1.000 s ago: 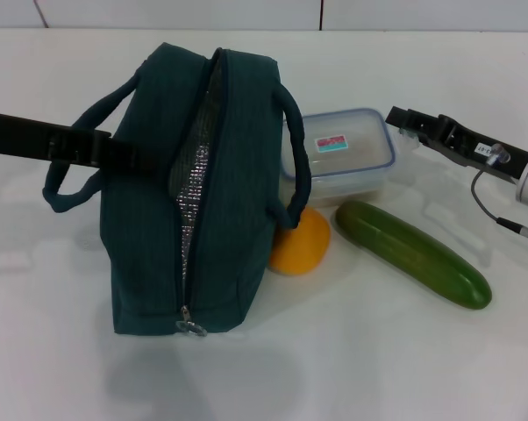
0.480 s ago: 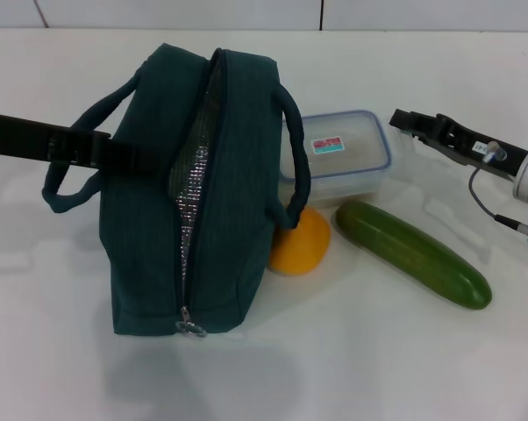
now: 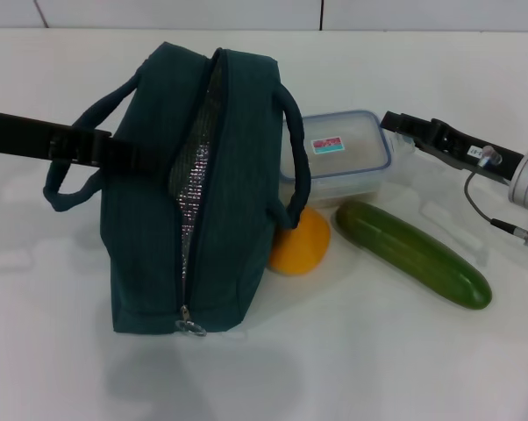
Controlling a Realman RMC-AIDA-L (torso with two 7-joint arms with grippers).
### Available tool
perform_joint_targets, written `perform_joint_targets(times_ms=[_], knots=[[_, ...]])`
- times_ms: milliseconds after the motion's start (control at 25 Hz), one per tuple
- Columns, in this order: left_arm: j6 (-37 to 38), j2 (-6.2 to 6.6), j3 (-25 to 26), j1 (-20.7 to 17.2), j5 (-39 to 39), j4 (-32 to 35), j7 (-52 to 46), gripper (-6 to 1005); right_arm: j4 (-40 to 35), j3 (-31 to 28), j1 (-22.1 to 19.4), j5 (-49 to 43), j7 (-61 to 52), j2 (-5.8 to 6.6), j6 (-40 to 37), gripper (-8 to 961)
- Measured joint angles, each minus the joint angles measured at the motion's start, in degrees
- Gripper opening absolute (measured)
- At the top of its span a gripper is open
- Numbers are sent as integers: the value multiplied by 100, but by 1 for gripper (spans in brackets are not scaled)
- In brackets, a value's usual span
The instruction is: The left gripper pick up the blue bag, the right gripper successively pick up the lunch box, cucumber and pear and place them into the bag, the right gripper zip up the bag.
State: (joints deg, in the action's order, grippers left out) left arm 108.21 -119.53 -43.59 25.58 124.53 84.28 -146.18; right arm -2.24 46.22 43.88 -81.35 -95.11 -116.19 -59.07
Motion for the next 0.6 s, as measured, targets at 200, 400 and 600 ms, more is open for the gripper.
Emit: perform_joint_targets(times_ms=[200,400,600], knots=[[-2,0,0,28,1,0,9,38,68,14,61,-3,-17,0,24,390],[-5,0,0,36,1,0,11,38,142,-8,94,26,-18,0,29,443],[-12,0,0,23,1,0,11,38,200,-34,111,35,-25,0,-6,440]])
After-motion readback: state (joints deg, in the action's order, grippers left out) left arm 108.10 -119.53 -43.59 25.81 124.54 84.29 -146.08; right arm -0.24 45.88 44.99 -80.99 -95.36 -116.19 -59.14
